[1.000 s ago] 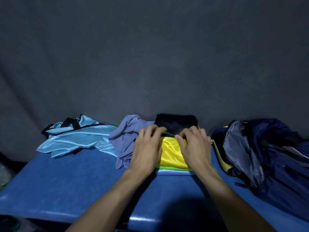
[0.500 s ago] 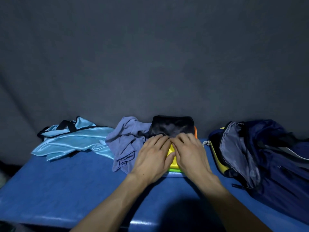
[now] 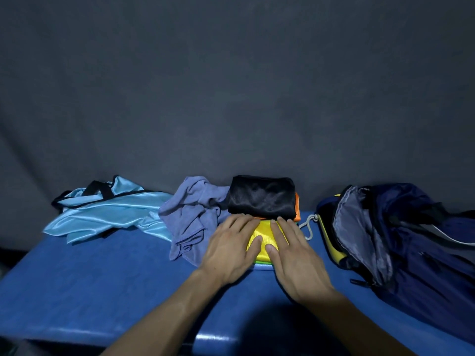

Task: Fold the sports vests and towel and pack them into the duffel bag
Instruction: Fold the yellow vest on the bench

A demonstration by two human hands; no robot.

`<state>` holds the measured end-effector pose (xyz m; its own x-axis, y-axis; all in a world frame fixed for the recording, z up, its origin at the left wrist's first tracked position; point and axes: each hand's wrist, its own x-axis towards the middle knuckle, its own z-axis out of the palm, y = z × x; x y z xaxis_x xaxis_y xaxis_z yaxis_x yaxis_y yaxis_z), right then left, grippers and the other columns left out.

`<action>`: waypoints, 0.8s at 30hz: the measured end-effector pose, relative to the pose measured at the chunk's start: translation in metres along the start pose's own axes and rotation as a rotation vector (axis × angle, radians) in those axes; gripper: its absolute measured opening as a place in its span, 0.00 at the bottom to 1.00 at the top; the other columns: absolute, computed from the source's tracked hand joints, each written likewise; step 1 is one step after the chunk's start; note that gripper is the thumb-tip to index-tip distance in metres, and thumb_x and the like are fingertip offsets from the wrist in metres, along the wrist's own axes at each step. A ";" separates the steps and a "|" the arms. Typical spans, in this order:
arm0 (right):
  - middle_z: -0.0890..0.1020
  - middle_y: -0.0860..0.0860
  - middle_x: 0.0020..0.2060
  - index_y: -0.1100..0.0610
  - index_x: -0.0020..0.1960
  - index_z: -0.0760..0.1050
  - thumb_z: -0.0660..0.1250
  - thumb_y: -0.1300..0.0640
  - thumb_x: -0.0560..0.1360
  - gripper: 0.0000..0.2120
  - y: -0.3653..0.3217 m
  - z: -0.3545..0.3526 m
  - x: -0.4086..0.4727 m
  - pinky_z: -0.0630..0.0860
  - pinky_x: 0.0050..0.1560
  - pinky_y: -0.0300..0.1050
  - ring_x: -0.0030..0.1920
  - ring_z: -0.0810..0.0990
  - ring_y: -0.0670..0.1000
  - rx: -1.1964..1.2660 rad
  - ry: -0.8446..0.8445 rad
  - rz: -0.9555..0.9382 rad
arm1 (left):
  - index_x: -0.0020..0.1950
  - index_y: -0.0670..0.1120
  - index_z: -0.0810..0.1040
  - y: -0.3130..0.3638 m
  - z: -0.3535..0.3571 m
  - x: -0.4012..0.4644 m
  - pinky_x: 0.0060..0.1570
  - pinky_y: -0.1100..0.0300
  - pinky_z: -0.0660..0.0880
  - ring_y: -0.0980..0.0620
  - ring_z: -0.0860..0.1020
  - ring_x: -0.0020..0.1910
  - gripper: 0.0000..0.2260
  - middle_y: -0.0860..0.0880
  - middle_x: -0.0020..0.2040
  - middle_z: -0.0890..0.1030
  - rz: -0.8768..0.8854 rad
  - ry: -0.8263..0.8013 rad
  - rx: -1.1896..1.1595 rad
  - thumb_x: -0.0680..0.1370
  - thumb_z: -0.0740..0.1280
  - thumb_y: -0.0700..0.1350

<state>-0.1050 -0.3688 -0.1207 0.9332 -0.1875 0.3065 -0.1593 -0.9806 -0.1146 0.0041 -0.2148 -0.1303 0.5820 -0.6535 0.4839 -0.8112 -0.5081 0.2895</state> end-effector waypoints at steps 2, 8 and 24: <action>0.56 0.49 0.82 0.55 0.83 0.54 0.31 0.33 0.79 0.41 -0.001 -0.001 0.000 0.51 0.76 0.41 0.82 0.50 0.50 0.100 -0.064 0.016 | 0.73 0.50 0.74 -0.003 0.003 -0.001 0.70 0.60 0.65 0.53 0.69 0.68 0.23 0.53 0.68 0.76 -0.032 -0.015 -0.075 0.84 0.54 0.59; 0.52 0.46 0.82 0.54 0.83 0.50 0.35 0.35 0.80 0.38 -0.008 0.003 0.000 0.50 0.79 0.42 0.81 0.45 0.46 0.259 -0.061 0.120 | 0.72 0.56 0.74 -0.006 0.011 -0.002 0.70 0.68 0.59 0.58 0.65 0.68 0.26 0.58 0.67 0.73 -0.211 -0.025 -0.393 0.79 0.55 0.65; 0.66 0.56 0.78 0.60 0.80 0.62 0.29 0.36 0.80 0.43 -0.010 0.004 -0.001 0.63 0.78 0.53 0.79 0.62 0.55 0.016 -0.024 0.103 | 0.71 0.50 0.76 0.007 0.004 -0.012 0.70 0.47 0.70 0.46 0.71 0.71 0.20 0.49 0.71 0.75 -0.039 0.053 0.051 0.85 0.55 0.55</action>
<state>-0.1027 -0.3589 -0.1238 0.9195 -0.2861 0.2698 -0.2502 -0.9549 -0.1599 -0.0087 -0.2127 -0.1370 0.6085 -0.6028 0.5161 -0.7831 -0.5615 0.2675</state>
